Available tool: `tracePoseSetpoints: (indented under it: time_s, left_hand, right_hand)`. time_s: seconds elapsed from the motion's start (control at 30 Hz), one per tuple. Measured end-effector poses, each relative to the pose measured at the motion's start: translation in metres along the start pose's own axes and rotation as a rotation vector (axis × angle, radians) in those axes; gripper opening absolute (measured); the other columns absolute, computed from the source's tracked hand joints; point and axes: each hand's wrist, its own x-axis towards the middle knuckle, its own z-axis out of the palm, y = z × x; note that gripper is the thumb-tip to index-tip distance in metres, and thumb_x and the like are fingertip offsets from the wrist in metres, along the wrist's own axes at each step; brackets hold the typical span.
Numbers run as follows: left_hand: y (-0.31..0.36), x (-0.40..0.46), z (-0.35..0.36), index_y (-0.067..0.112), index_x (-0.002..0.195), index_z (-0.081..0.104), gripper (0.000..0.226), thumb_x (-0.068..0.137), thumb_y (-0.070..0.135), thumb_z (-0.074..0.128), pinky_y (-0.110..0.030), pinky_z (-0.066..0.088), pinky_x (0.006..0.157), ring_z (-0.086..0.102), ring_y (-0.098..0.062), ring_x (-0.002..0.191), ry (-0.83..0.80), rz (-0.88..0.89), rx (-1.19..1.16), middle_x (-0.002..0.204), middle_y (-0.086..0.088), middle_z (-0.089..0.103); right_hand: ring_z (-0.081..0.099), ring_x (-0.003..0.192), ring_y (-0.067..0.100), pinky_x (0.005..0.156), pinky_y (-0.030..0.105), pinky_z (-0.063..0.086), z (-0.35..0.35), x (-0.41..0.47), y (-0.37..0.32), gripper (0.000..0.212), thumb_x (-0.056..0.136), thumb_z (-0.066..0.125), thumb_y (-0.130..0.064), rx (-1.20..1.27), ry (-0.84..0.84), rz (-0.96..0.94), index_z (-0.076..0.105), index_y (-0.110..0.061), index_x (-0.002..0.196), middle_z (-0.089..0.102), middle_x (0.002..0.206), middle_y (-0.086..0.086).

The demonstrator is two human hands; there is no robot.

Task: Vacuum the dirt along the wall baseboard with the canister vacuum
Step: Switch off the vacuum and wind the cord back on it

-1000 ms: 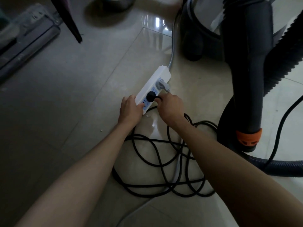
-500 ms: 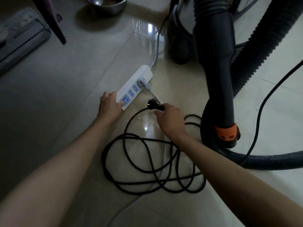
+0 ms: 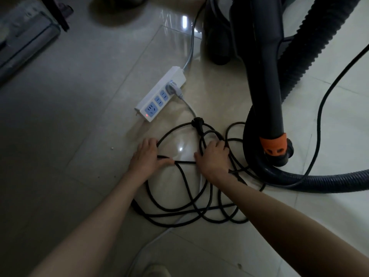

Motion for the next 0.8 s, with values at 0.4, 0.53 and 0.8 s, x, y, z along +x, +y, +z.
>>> tracePoseSetpoints:
  time_s: [0.4,0.53,0.8]
  left_hand:
    - [-0.008,-0.013,-0.017,-0.002,0.098,0.063,0.024,0.095,0.020,0.053,-0.030,0.036,0.086,0.051,-0.031,0.106,-0.144,0.147,0.011,0.105,-0.022,0.058]
    - [0.006,-0.024,-0.052,0.008,0.092,0.065,0.006,0.089,0.013,0.063,-0.012,0.035,0.057,0.057,-0.016,0.080,-0.087,0.103,-0.236,0.080,0.002,0.060]
    - [0.061,-0.080,-0.155,0.013,0.087,0.068,0.008,0.081,0.013,0.073,-0.025,0.038,0.063,0.053,-0.013,0.074,-0.106,0.082,-0.218,0.073,0.005,0.060]
  right_hand:
    - [0.047,0.120,0.033,0.084,0.027,0.034,-0.010,-0.018,0.015,0.031,0.099,0.043,-0.008,0.063,-0.175,-0.081,0.041,0.002,0.128,0.045,0.135,0.021]
    - [0.052,0.120,0.035,0.091,0.031,0.040,-0.036,-0.032,-0.002,0.025,0.103,0.035,-0.010,0.184,-0.294,-0.106,0.051,-0.001,0.120,0.054,0.130,0.022]
    - [0.053,0.067,0.012,0.070,0.019,0.043,-0.127,-0.107,-0.002,0.033,0.105,0.039,-0.027,0.472,-0.422,-0.215,0.056,-0.014,0.080,0.056,0.072,-0.001]
